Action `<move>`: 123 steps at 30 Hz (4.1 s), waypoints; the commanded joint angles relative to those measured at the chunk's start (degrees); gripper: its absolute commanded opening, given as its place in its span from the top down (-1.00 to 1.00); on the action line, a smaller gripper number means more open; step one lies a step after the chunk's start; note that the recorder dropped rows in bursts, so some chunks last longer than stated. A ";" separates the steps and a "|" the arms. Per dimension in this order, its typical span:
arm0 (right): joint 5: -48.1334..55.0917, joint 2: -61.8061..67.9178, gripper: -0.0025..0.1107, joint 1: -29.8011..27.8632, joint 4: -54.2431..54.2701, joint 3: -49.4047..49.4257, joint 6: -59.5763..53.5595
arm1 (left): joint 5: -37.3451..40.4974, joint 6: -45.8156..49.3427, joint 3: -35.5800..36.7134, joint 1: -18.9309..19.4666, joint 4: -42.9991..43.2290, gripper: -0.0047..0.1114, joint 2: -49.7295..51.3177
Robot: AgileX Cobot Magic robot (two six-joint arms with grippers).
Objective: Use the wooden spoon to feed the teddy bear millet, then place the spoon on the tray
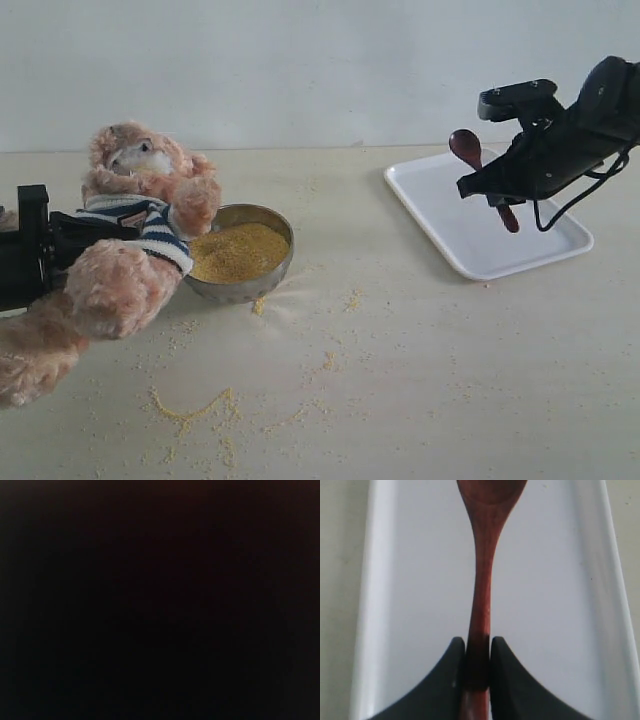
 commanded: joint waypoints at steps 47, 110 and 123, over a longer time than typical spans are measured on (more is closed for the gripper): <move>-15.34 -109.23 0.96 -0.23 -3.08 77.46 15.39 | 1.76 1.06 -0.22 0.17 -0.65 0.83 -0.59; -14.64 -109.23 0.96 -0.23 -6.85 77.46 16.79 | 1.76 16.59 -3.75 22.44 -0.65 -0.60 -0.59; -14.64 -109.23 0.96 -0.23 -6.85 77.46 16.79 | 1.76 11.80 -3.75 28.17 1.61 -0.32 -0.73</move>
